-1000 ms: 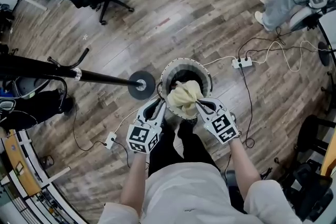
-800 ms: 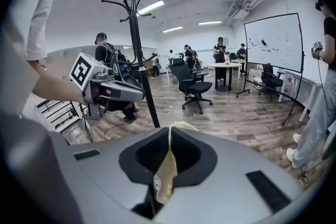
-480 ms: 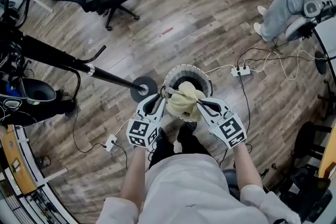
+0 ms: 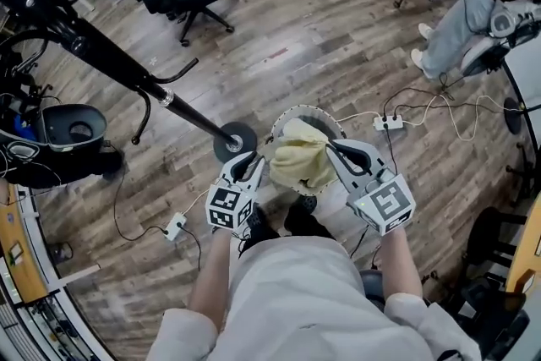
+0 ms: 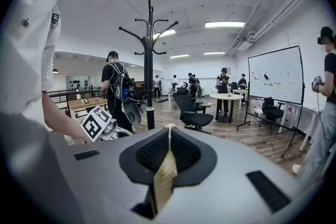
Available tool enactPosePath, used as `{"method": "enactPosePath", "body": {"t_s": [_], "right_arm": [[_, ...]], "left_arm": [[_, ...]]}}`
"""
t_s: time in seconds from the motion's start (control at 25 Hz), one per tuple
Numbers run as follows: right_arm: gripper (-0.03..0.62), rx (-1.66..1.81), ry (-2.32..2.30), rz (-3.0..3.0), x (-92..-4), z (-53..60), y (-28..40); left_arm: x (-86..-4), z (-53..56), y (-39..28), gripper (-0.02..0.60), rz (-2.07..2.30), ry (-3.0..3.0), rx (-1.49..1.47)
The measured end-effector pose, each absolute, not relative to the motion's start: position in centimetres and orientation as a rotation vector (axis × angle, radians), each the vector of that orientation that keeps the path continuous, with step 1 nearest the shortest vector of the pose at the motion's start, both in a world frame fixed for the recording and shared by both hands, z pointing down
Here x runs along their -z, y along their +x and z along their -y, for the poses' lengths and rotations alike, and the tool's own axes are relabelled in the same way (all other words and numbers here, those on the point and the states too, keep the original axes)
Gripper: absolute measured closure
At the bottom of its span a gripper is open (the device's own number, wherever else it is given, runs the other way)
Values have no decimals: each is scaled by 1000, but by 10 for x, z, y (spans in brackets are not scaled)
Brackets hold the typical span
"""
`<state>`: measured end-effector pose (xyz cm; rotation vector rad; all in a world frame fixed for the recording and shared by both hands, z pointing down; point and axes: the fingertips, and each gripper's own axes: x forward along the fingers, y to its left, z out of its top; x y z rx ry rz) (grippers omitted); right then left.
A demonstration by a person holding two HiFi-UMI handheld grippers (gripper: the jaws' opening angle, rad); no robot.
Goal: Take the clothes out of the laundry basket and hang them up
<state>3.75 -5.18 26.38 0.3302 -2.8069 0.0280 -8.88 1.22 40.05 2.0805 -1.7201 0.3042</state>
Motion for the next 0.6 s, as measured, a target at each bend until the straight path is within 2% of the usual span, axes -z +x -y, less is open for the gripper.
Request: {"method": "enactPosePath", "body": {"t_s": [0.6], "right_arm": [[577, 186, 359, 2892, -175, 14, 6]], "left_arm": [[-412, -39, -106, 451, 1670, 2150, -296]]}}
